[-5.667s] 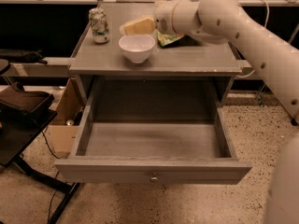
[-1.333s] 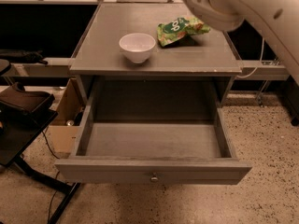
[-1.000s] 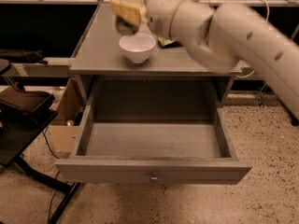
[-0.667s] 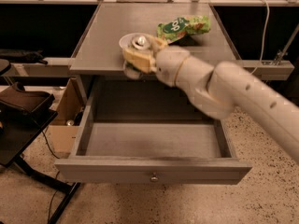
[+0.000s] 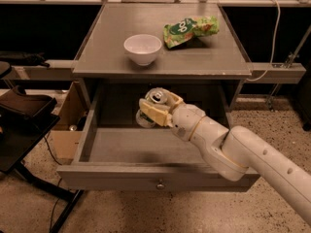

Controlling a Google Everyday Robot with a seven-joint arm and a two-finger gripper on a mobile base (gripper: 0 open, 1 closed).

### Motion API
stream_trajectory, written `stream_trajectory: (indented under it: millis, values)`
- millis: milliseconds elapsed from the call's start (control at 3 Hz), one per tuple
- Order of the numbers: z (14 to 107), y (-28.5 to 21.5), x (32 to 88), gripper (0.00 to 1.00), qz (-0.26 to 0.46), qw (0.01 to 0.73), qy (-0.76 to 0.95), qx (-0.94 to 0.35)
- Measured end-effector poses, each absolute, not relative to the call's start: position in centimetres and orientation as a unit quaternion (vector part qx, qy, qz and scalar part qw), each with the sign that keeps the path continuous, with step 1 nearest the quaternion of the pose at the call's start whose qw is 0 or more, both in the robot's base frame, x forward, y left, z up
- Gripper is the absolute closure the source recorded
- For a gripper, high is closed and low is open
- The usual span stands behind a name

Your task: Place 7up can into top drawer

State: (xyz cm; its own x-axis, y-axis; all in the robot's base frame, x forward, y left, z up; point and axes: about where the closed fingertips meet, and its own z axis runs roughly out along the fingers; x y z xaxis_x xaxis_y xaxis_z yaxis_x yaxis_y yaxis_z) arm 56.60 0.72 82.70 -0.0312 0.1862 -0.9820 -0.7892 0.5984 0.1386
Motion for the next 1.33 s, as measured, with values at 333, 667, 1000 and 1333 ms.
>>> stream_trajectory:
  millis: [333,667,1000,1333]
  values:
    - [82.7,0.7,56.8,1.0,0.374,0.651,0.613,-0.247]
    - [82.5,2.0,58.4,1.0,0.369,0.651,0.601,-0.281]
    - [83.1,4.0,61.2,1.0,0.36,0.646,0.574,-0.351]
    - [81.5,5.7,62.9,1.0,0.36,0.61,0.554,-0.438]
